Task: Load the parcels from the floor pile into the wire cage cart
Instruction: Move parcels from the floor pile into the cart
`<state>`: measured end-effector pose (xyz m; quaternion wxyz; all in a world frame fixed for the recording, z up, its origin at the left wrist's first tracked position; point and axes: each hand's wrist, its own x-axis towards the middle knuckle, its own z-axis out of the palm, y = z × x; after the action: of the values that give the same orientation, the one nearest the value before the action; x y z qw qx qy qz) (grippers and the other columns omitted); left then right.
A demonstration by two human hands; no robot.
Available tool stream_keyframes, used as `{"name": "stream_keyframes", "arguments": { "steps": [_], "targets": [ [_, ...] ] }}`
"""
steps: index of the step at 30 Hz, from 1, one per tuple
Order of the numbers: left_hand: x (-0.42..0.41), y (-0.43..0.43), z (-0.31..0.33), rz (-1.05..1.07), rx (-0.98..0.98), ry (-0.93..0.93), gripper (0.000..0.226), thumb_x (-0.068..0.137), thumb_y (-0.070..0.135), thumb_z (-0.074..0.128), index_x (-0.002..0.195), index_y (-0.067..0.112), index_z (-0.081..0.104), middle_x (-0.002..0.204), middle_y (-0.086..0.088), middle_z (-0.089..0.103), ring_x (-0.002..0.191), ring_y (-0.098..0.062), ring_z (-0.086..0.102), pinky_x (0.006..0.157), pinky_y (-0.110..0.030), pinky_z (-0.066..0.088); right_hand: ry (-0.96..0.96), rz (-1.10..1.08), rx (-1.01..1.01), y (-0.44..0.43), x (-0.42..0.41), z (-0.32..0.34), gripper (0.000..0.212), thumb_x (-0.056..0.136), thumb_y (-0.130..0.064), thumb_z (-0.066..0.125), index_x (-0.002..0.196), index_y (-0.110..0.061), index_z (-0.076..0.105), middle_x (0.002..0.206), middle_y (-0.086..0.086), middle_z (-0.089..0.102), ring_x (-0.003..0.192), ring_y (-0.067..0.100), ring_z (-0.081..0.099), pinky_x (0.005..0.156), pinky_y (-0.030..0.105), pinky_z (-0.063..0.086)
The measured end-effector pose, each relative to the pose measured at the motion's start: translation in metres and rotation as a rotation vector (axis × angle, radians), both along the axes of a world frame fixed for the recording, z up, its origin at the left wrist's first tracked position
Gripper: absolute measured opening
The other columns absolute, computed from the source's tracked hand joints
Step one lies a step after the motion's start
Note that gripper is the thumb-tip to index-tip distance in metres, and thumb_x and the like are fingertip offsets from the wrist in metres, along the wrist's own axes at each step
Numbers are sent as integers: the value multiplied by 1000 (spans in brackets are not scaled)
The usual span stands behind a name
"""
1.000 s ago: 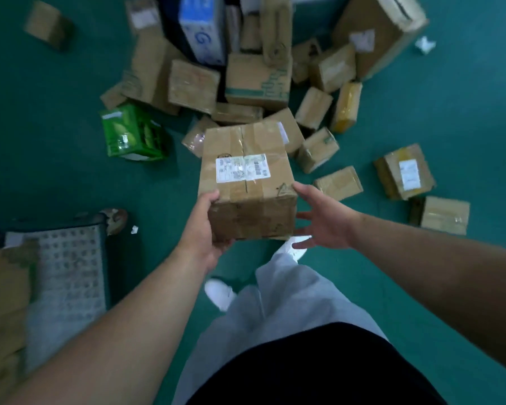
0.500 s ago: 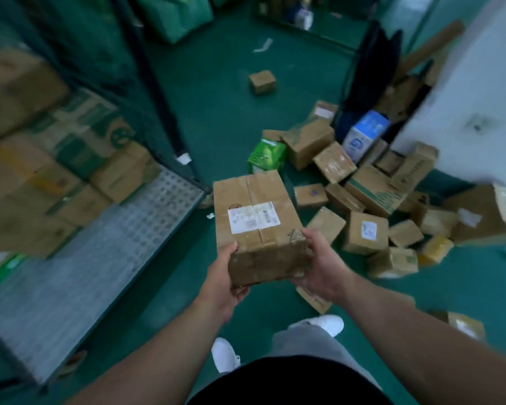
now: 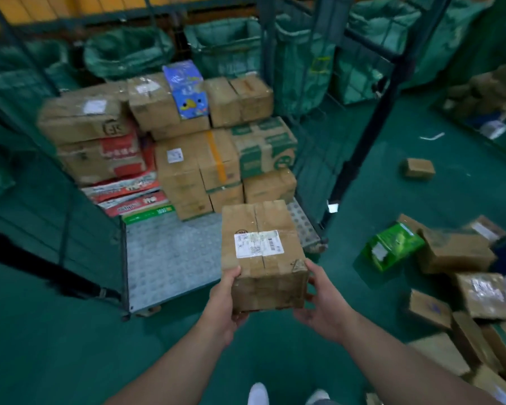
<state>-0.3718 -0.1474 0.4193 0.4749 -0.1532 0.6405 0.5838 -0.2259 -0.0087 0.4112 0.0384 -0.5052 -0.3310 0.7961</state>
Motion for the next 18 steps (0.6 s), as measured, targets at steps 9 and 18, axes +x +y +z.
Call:
{"name": "stream_keyframes", "arguments": {
  "steps": [9, 18],
  "targets": [
    [-75, 72, -13, 62, -1, -30, 27, 94, 43, 66, 107, 19, 69, 102, -7, 75, 96, -25, 68, 70, -36, 56, -16, 38, -65, 71, -74, -31, 49, 81, -69, 69, 106, -29, 79, 117, 12, 69, 95, 25, 61, 79, 40, 48],
    [-163, 194, -2, 108, -22, 48, 32, 94, 46, 65, 114, 21, 66, 100, -5, 75, 98, -25, 66, 83, -41, 57, 62, 131, -43, 211, -176, -26, 44, 90, -63, 61, 103, -26, 79, 117, 16, 66, 109, 31, 60, 87, 40, 51]
  ]
}}
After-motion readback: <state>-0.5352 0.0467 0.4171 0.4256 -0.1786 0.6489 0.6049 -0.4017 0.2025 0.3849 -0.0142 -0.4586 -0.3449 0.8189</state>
